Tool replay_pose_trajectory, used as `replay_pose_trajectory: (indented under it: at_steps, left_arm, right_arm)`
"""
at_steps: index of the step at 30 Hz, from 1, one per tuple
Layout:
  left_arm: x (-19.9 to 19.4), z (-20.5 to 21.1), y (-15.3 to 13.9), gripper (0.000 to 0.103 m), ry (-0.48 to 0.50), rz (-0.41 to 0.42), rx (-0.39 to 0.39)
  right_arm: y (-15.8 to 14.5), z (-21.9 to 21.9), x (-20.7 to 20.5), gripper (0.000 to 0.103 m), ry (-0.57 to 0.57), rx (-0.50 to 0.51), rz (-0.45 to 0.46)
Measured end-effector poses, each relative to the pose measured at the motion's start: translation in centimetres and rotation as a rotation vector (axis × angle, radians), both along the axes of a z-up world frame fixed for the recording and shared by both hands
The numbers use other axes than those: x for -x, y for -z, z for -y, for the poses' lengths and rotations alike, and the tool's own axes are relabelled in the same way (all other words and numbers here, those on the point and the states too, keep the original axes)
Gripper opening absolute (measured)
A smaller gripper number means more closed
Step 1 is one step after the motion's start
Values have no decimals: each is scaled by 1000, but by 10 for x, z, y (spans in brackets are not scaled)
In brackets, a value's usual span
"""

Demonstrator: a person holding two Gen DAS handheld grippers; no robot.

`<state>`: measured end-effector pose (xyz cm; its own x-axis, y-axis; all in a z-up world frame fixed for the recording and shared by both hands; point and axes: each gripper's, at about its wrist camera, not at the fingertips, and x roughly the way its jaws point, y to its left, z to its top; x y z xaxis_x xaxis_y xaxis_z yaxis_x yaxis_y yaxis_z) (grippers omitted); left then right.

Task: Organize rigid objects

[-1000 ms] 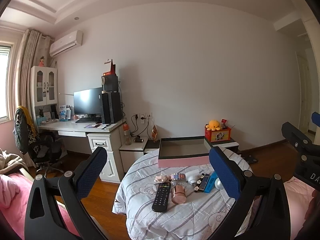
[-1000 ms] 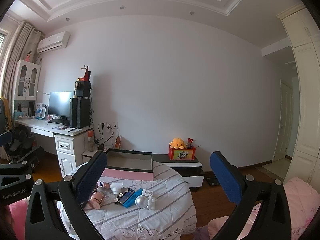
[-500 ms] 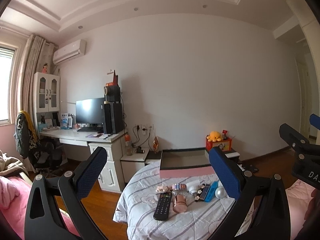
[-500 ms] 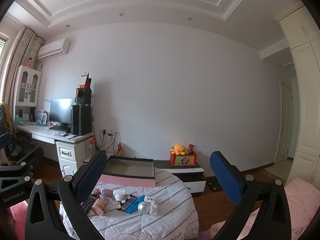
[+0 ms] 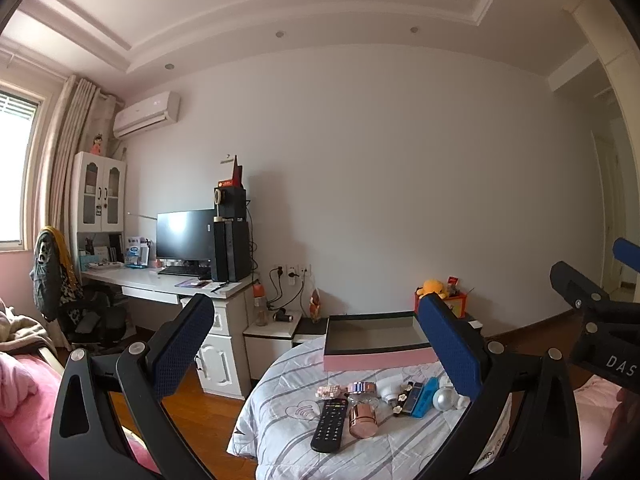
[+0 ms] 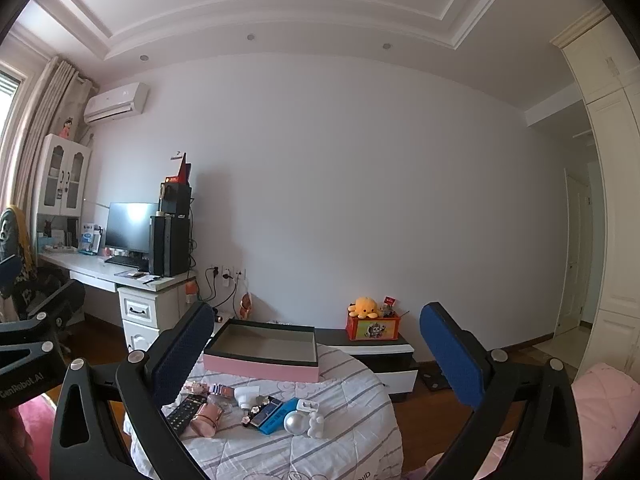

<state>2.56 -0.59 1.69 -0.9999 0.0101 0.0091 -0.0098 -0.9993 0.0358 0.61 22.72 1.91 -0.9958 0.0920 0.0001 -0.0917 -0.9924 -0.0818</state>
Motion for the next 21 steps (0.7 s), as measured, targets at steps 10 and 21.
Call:
replay_pose_trajectory:
  at_steps: [10, 21]
  left_arm:
    - [4, 0, 3, 103, -4, 13, 7]
    - [28, -4, 12, 103, -13, 48, 20]
  right_arm:
    - [2, 2, 4, 103, 0, -4, 15]
    - [11, 1, 23, 103, 3, -4, 57]
